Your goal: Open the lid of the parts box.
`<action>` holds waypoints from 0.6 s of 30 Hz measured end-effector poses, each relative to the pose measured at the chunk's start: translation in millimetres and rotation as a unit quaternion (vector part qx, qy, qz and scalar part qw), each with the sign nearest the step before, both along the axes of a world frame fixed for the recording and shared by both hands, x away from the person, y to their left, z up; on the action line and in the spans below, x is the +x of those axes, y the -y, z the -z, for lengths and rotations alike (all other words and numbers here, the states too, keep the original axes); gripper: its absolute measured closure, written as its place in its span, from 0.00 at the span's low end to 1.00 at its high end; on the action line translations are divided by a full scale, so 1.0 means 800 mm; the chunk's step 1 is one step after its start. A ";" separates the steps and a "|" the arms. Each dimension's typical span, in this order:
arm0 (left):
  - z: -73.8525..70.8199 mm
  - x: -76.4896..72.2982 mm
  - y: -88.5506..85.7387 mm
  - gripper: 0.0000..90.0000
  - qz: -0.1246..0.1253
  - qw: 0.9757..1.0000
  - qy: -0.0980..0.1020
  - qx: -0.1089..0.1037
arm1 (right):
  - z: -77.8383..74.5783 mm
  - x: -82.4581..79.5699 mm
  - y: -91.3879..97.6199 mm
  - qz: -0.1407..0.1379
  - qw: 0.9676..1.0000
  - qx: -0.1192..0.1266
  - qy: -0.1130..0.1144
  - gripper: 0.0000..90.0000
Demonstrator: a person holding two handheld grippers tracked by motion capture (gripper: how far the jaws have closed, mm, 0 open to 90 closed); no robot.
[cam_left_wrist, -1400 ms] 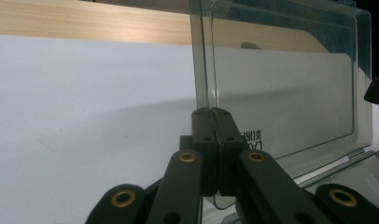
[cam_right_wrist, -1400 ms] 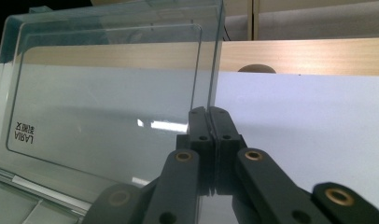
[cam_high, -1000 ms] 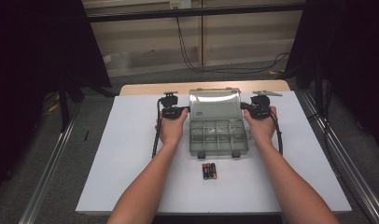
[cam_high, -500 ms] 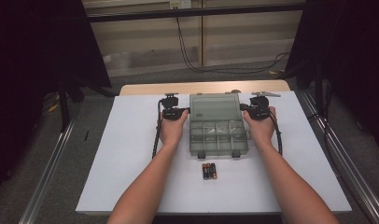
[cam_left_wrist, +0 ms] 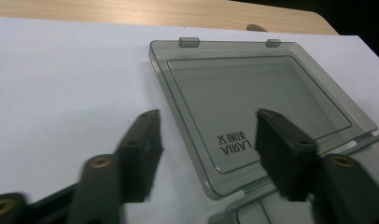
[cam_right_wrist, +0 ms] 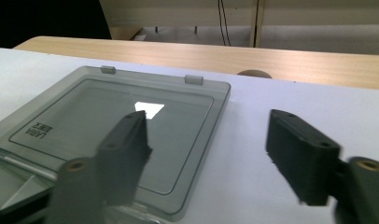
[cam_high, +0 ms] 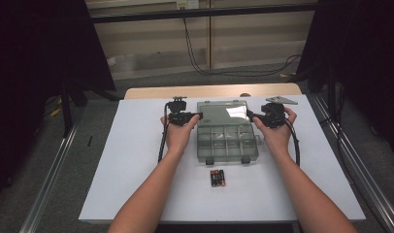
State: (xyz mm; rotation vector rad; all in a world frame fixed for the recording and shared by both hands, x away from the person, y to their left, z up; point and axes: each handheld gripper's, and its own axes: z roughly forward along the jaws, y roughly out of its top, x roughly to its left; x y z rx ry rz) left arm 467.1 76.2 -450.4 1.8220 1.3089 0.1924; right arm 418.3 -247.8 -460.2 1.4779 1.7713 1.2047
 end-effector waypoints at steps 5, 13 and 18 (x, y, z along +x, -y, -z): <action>-0.003 -0.011 -0.001 0.26 0.023 1.000 -0.003 0.005 | -0.008 -0.015 0.002 -0.012 1.000 0.000 0.010 0.14; -0.011 -0.026 0.001 0.08 0.058 0.998 0.003 -0.012 | -0.014 -0.045 0.018 -0.026 0.999 0.010 0.037 0.00; -0.019 -0.040 0.003 0.02 0.083 0.997 0.011 -0.003 | -0.019 -0.068 0.029 -0.028 0.998 0.015 0.061 0.00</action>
